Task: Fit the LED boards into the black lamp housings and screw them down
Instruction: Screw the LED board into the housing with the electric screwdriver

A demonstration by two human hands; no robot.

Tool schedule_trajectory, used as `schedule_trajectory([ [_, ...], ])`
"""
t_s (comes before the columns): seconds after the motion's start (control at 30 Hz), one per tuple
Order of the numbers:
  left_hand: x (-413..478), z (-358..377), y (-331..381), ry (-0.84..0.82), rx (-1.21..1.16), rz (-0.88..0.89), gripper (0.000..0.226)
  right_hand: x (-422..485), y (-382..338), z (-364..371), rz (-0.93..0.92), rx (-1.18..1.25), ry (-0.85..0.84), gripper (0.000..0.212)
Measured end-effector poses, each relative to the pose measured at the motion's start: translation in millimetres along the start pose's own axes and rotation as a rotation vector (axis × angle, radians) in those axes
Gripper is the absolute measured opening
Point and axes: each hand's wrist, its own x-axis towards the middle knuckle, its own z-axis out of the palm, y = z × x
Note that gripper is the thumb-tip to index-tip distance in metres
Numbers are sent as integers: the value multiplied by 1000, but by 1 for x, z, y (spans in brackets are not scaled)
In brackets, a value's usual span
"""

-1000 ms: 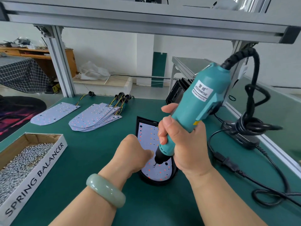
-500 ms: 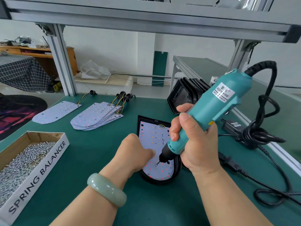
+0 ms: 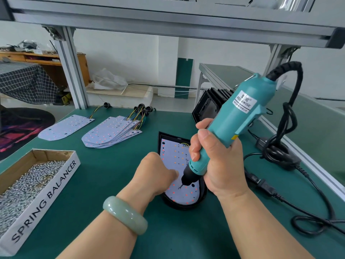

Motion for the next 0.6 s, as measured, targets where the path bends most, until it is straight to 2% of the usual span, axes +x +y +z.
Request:
schedule_trajectory([
  [0.17, 1, 1, 0, 6, -1, 6, 45, 0, 4, -2, 12, -5, 73, 10],
  [0.6, 2, 0, 2, -17, -3, -15, 43, 1, 4, -1, -7, -30, 31, 7],
])
